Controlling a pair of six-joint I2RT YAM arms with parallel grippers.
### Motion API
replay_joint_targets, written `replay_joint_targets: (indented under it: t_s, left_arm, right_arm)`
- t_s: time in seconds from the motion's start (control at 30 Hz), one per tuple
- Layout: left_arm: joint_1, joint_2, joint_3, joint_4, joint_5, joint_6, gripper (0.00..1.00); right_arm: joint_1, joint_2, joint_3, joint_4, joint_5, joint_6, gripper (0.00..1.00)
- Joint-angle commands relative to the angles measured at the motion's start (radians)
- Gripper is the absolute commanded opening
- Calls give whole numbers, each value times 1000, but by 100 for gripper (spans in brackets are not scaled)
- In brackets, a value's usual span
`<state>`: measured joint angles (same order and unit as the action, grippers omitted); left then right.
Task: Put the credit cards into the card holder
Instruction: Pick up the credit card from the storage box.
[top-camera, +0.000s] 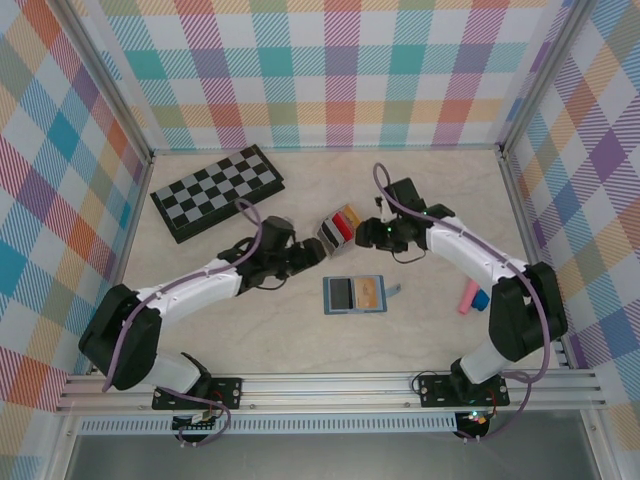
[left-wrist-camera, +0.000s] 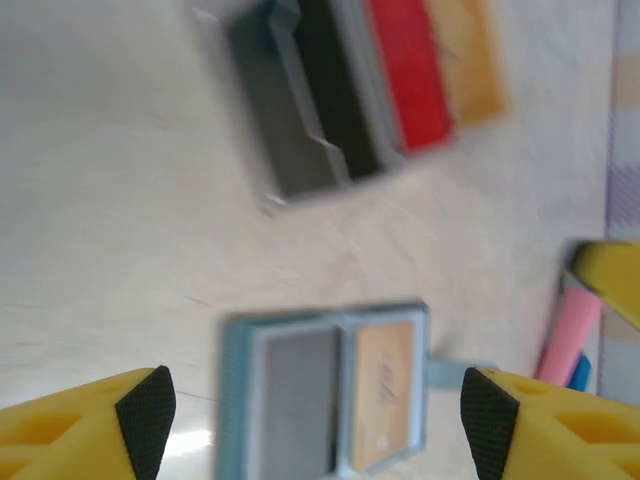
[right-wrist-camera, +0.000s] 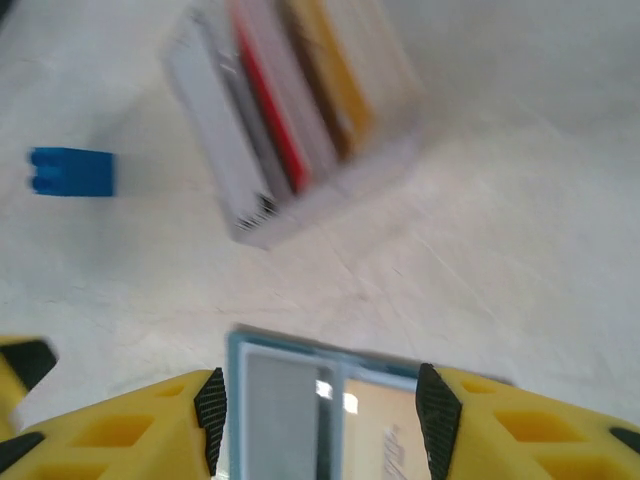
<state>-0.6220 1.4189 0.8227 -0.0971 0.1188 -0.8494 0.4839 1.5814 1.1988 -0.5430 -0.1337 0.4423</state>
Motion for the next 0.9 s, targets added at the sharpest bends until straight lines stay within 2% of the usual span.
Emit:
replay_joint_targets:
  t_s: [0.0,0.17,0.4,0.6,0.87]
  left_arm:
    - [73,-13,-58,16,3,-72,80]
    - [105,6,-41,-12,22,-60,80]
    - [105,17,-48,-9,15,-66,80]
    - [107,19,-40,-22,1,-66,80]
    - [108,-11,-52,-42,-38,-71,81]
  right_arm:
    - [64,101,126,-85,99,-143,55]
    - [121,262,313,-185,194,-211,53]
    - [168,369,429,-213,225,-265,53]
    - [206,480,549,-265,357,-328,49]
    - [236,570,636,-300,438,-382,47]
